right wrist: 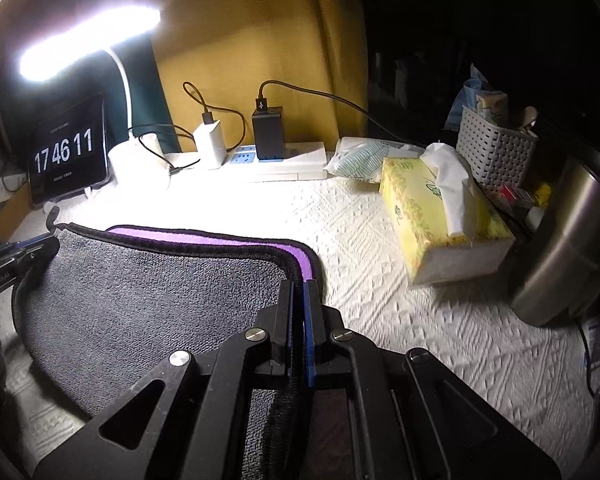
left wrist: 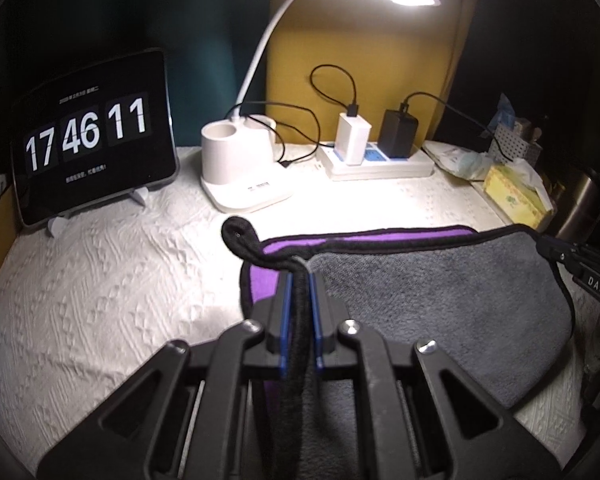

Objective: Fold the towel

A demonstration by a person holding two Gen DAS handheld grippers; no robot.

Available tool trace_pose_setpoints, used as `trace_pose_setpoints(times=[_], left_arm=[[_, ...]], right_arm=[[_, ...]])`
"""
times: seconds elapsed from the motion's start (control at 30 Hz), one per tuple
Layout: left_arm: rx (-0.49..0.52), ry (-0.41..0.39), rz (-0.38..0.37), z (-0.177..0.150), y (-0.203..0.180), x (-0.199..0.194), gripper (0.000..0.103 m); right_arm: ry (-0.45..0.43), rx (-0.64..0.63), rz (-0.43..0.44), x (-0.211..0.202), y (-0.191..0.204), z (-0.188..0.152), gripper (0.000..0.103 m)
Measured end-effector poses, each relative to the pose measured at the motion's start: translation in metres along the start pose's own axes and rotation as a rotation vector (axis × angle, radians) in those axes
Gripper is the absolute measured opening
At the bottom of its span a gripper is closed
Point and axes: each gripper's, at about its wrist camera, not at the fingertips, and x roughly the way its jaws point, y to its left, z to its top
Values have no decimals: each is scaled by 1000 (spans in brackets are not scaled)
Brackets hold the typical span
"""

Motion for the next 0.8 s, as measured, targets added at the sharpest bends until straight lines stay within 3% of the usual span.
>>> trace_pose_setpoints(times=[0.8], left_arm=[[-4,61,-1,20,10,71,9]], right_arm=[[41,4,-5,68,-15,15,5]])
